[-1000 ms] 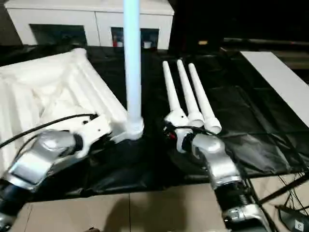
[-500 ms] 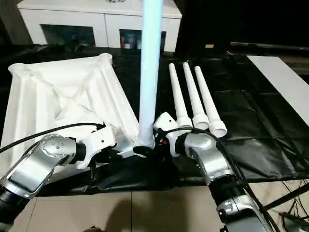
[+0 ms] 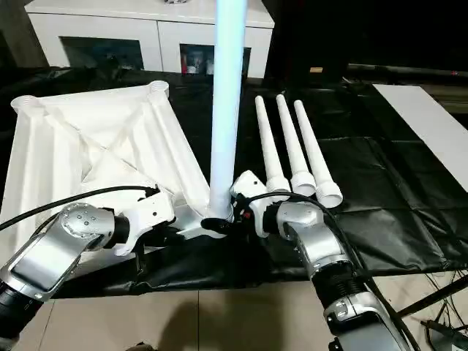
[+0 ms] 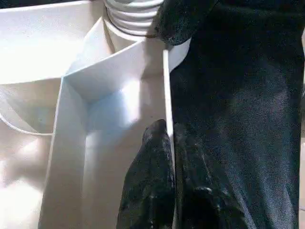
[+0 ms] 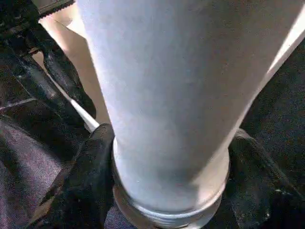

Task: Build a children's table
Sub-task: Rotate leg to tighten

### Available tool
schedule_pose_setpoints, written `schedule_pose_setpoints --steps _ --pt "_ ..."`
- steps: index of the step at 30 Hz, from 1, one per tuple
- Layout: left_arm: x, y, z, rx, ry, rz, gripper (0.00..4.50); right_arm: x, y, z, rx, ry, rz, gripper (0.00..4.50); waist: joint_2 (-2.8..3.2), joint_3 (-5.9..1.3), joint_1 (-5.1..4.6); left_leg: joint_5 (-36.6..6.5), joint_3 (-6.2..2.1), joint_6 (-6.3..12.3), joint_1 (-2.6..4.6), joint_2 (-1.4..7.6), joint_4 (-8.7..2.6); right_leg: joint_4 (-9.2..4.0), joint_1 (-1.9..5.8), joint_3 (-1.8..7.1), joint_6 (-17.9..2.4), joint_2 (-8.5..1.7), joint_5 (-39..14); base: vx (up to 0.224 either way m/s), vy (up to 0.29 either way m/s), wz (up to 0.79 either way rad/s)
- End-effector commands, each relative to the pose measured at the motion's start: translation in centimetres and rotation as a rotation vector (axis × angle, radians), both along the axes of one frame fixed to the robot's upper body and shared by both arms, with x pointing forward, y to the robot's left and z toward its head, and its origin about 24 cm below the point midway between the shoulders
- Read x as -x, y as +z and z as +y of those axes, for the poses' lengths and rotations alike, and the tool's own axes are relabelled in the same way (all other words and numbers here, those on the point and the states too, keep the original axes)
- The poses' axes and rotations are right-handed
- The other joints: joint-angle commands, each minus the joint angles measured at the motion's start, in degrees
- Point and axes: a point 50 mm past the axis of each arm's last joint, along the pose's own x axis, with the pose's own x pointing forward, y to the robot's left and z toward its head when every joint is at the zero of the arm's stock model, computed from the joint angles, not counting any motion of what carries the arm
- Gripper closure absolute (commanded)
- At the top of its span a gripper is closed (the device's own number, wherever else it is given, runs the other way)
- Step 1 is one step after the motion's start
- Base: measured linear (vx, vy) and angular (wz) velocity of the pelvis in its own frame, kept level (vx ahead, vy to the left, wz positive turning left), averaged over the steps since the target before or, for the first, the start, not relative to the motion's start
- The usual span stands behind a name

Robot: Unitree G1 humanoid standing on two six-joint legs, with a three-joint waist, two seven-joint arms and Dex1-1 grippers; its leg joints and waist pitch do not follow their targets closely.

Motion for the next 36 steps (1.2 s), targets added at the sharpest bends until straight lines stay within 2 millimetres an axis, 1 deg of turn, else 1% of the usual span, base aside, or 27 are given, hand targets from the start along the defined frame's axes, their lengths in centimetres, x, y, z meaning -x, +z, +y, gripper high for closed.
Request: schedule_pose_setpoints --steps 1,4,5,6,7,9,10,12,13,14,16,17,18,19,21,22,23,24,26,28,29,30,32,33,34,35,36 --pt "0.7 -1.0 -0.3 -0.03 -0.045 0.055 4.5 -0.2 0.2 -0.1 -0.021 -0.016 -0.009 1.75 0.36 -3.26 -0.4 -9.0 -0.12 0.7 0.82 1.48 -3.93 -3.47 2.51 2.72 -12.1 -3.97 -5.8 0.0 0.0 0.0" --pt "0.4 -1.1 -0.5 -0.016 -0.007 0.047 4.5 -0.7 0.1 0.2 -0.046 -0.126 -0.024 1.76 0.38 -3.18 -0.51 -9.3 -0.13 0.19 0.84 1.41 -4.01 -3.55 2.39 2.76 -12.0 -3.98 -6.8 0.0 0.0 0.0" --pt "-0.5 -1.4 -1.0 -0.007 0.077 0.012 4.5 -1.4 -0.3 0.8 -0.067 -0.297 -0.022 1.77 0.32 -3.11 -0.6 -10.2 -0.12 -0.08 0.92 1.45 -4.06 -3.69 2.31 2.77 -11.7 -4.0 -8.3 0.0 0.0 0.0" --pt "-1.0 -1.6 -1.4 0.001 0.127 -0.001 4.5 -1.7 -0.5 1.1 -0.073 -0.381 -0.013 1.77 0.34 -2.88 -0.92 -10.8 -0.03 -0.9 0.97 1.4 -4.19 -4.0 2.01 2.96 -11.4 -4.02 -10.0 0.0 0.0 0.0" --pt "-1.8 -1.8 -1.9 0.01 0.199 -0.028 4.5 -2.0 -0.8 1.5 -0.083 -0.481 0.003 1.78 0.34 -2.88 -0.92 -10.8 -0.03 -0.9 0.97 1.4 -4.19 -4.0 2.01 2.96 -11.4 -4.02 -10.0 0.0 0.0 0.0" --pt "-2.5 -2.0 -2.4 0.02 0.278 -0.051 4.5 -2.2 -1.1 1.9 -0.089 -0.58 0.018 1.78 0.3 -3.03 -1.03 -12.7 -0.33 -2.76 1.15 1.31 -4.32 -4.26 2.1 2.86 -10.0 -4.19 -14.1 0.0 0.0 0.0" --pt "-2.6 -2.0 -2.5 0.022 0.29 -0.054 4.5 -2.2 -1.1 1.9 -0.09 -0.596 0.02 1.78 0.25 -3.04 -1.16 -14.0 -0.38 -2.39 1.06 1.29 -4.34 -4.46 2.0 2.86 -8.9 -4.15 -14.9 0.0 0.0 0.0" --pt "-4.0 -2.1 -3.7 0.046 0.408 -0.105 4.5 -2.4 -1.4 3.1 -0.093 -0.723 0.028 1.78 0.42 -3.12 -1.22 -14.1 -0.32 -2.42 1.26 1.24 -4.18 -4.64 1.69 2.91 -8.9 -4.13 -14.8 0.0 0.0 0.0" --pt "-4.0 -2.1 -3.7 0.046 0.408 -0.105 4.5 -2.4 -1.4 3.1 -0.093 -0.723 0.028 1.78 0.3 -3.14 -1.17 -14.0 -0.29 -2.47 1.33 1.17 -4.16 -4.56 1.61 2.92 -8.9 -4.02 -14.3 0.0 0.0 0.0" --pt "-4.5 -2.0 -4.5 0.063 0.453 -0.131 4.5 -2.4 -1.4 4.1 -0.102 -0.752 0.032 1.78 0.25 -3.13 -1.19 -13.7 -0.38 -2.09 0.91 1.16 -4.29 -4.48 1.99 2.89 -8.3 -4.08 -14.0 0.0 0.0 0.0" --pt "-5.5 -1.8 -6.0 0.077 0.482 -0.189 4.5 -2.5 -0.7 6.2 -0.116 -0.748 -0.019 1.78 0.28 -3.13 -1.16 -13.9 -0.1 -2.04 1.26 1.02 -4.09 -4.88 1.43 3.0 -7.7 -3.95 -14.6 0.0 0.0 0.0" --pt "-5.6 -1.7 -6.1 0.072 0.48 -0.201 4.5 -2.5 -0.5 6.4 -0.119 -0.74 -0.028 1.78 0.43 -3.27 -0.78 -13.7 -0.12 -1.85 1.39 0.97 -3.98 -4.85 1.53 3.04 -7.5 -4.01 -14.4 0.0 0.0 0.0" --pt "-5.8 -1.6 -6.1 0.056 0.47 -0.223 4.5 -2.6 -0.5 6.4 -0.123 -0.746 -0.031 1.78 0.21 -3.24 -0.72 -13.0 -0.23 -1.4 0.85 1.03 -4.13 -4.72 1.88 3.01 -7.2 -4.07 -13.7 0.0 0.0 0.0" --pt "-5.8 -1.6 -6.1 0.056 0.47 -0.223 4.5 -2.6 -0.5 6.4 -0.123 -0.746 -0.031 1.78 0.24 -3.28 -0.59 -12.1 -0.25 -1.2 0.63 1.1 -4.19 -4.56 2.05 2.94 -7.0 -4.06 -12.8 0.0 0.0 0.0" --pt "-6.2 -1.4 -6.1 0.056 0.456 -0.251 4.5 -2.7 -0.2 6.2 -0.134 -0.751 -0.047 1.78 0.39 -3.31 -0.47 -12.1 -0.12 -0.83 0.84 1.03 -4.06 -4.64 1.76 3.03 -6.9 -4.02 -12.3 0.0 0.0 0.0" --pt "-6.3 -1.2 -6.0 0.048 0.445 -0.27 4.5 -2.8 -0.1 5.9 -0.15 -0.759 -0.053 1.43 0.5 -3.38 -0.31 -11.7 -0.08 -0.57 0.93 1.06 -4.01 -4.54 1.77 3.08 -7.2 -4.02 -11.4 0.0 0.0 0.0" --pt "-6.4 -1.2 -5.9 0.048 0.44 -0.271 4.5 -2.8 0.0 5.7 -0.154 -0.764 -0.06 1.22 0.42 -3.4 -0.3 -10.7 -0.04 -0.31 0.7 1.06 -3.99 -4.34 1.94 3.08 -7.6 -4.02 -10.1 0.0 0.0 0.0" --pt "-6.5 -1.2 -5.7 0.048 0.43 -0.275 4.5 -2.9 0.3 5.1 -0.166 -0.774 -0.078 1.08 0.66 -3.42 -0.26 -10.2 -0.07 -0.2 0.59 1.06 -4.02 -4.32 2.01 3.04 -7.6 -4.03 -9.6 0.0 0.0 0.0" --pt "-6.6 -1.2 -5.5 0.047 0.43 -0.276 4.5 -3.0 0.6 4.5 -0.182 -0.788 -0.089 0.99 0.75 -3.46 -0.57 -9.6 -0.25 0.02 0.01 0.85 -4.08 -4.14 2.5 2.99 -7.2 -3.98 -8.8 0.0 0.0 0.0" --pt "-7.0 -1.2 -5.4 0.049 0.443 -0.287 4.5 -3.3 1.2 3.8 -0.153 -0.804 -0.163 0.81 0.71 -3.61 -1.27 -8.5 -0.48 -0.29 -0.32 0.85 -4.15 -3.89 2.83 2.75 -7.2 -3.93 -7.5 0.0 0.0 0.0" --pt "-7.2 -1.2 -5.3 0.049 0.446 -0.289 4.5 -3.3 1.4 3.7 -0.151 -0.807 -0.176 0.73 0.72 -3.6 -1.47 -8.7 -0.32 -0.19 0.15 0.86 -3.96 -4.02 2.45 2.81 -7.7 -3.86 -6.8 0.0 0.0 0.0" --pt "-7.3 -1.2 -5.3 0.048 0.449 -0.291 4.5 -3.3 1.6 3.5 -0.147 -0.812 -0.193 0.73 0.77 -3.61 -1.57 -8.8 -0.26 0.19 0.25 0.86 -3.87 -4.07 2.38 2.9 -8.5 -3.92 -6.5 0.0 0.0 0.0" --pt "-8.0 -1.1 -4.7 0.017 0.484 -0.345 4.5 -3.2 2.4 3.0 -0.162 -0.801 -0.234 0.73 0.92 -3.53 -1.5 -9.0 -0.23 0.6 0.3 0.82 -3.91 -4.17 2.41 2.95 -8.6 -3.76 -6.0 0.0 0.0 0.0" --pt "-8.3 -1.0 -4.5 0.023 0.499 -0.35 4.21 -3.1 2.6 2.7 -0.171 -0.801 -0.237 0.7 0.87 -3.59 -1.48 -9.0 -0.24 0.74 0.33 0.87 -3.91 -4.1 2.47 2.96 -8.7 -3.79 -5.6 0.0 0.0 0.0" --pt "-8.3 -1.0 -4.5 0.023 0.499 -0.35 4.21 -3.1 2.6 2.7 -0.171 -0.801 -0.237 0.7 0.86 -3.61 -1.43 -8.8 -0.28 0.83 0.4 0.95 -3.93 -4.0 2.51 2.96 -9.0 -3.88 -5.1 0.0 0.0 0.0" --pt "-8.8 -0.3 -4.0 0.066 0.544 -0.378 3.93 -2.8 2.5 2.5 -0.185 -0.791 -0.23 0.68 1.0 -3.55 -1.6 -8.9 -0.27 0.91 0.24 0.88 -3.94 -4.08 2.59 2.96 -9.2 -3.79 -4.7 0.0 0.0 0.0" --pt "-8.9 0.0 -3.8 0.091 0.562 -0.389 3.93 -2.6 2.5 2.5 -0.184 -0.782 -0.234 0.68 1.06 -3.62 -1.51 -9.1 -0.28 1.09 0.29 0.89 -3.84 -4.13 2.67 3.0 -9.5 -3.86 -4.0 0.0 0.0 0.0"
